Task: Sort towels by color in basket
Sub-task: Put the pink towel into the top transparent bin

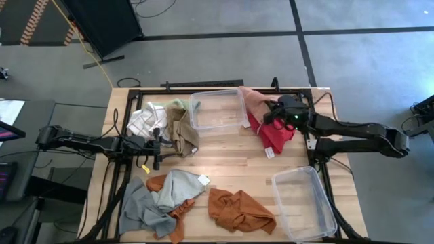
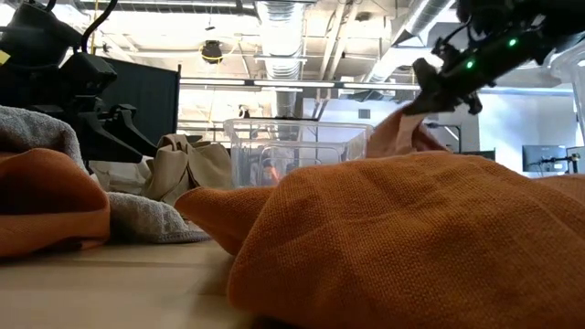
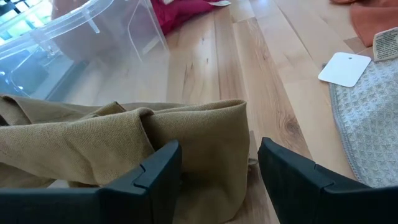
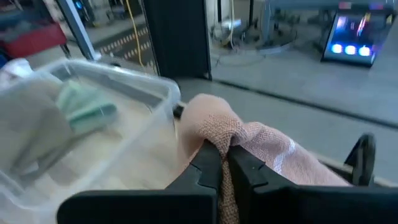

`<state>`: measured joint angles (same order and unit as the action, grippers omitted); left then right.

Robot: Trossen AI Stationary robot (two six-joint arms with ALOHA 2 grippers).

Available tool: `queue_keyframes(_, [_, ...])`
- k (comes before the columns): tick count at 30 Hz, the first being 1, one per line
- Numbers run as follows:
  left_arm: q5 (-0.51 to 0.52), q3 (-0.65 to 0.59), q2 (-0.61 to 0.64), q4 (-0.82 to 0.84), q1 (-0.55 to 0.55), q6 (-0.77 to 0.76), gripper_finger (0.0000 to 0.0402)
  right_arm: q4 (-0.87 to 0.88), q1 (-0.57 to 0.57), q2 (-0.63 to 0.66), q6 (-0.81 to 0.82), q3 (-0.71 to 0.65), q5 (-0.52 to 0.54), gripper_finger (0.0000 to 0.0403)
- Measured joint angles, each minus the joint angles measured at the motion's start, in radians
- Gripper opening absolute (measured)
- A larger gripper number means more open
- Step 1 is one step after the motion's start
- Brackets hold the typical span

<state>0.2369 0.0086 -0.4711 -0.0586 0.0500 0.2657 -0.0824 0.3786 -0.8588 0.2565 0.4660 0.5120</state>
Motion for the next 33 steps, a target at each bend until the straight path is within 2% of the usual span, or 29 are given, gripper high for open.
queue_keyframes(13, [0.000, 0.000, 0.000, 0.000, 0.000, 0.000, 0.0204, -0.035, -0.137, 0.209, -0.172, 0.000, 0.094, 0.0033])
queue_keyframes(20, [0.000, 0.000, 0.000, 0.000, 0.000, 0.000, 0.0204, -0.196, -0.211, 0.261, -0.316, 0.000, 0.096, 0.0033])
queue_keyframes(26, [0.000, 0.000, 0.000, 0.000, 0.000, 0.000, 0.0204, -0.334, -0.259, 0.264, -0.395, 0.000, 0.049, 0.0033])
queue_keyframes(33, [0.000, 0.000, 0.000, 0.000, 0.000, 0.000, 0.0204, -0.493, -0.265, 0.211, -0.415, 0.000, -0.062, 0.0033])
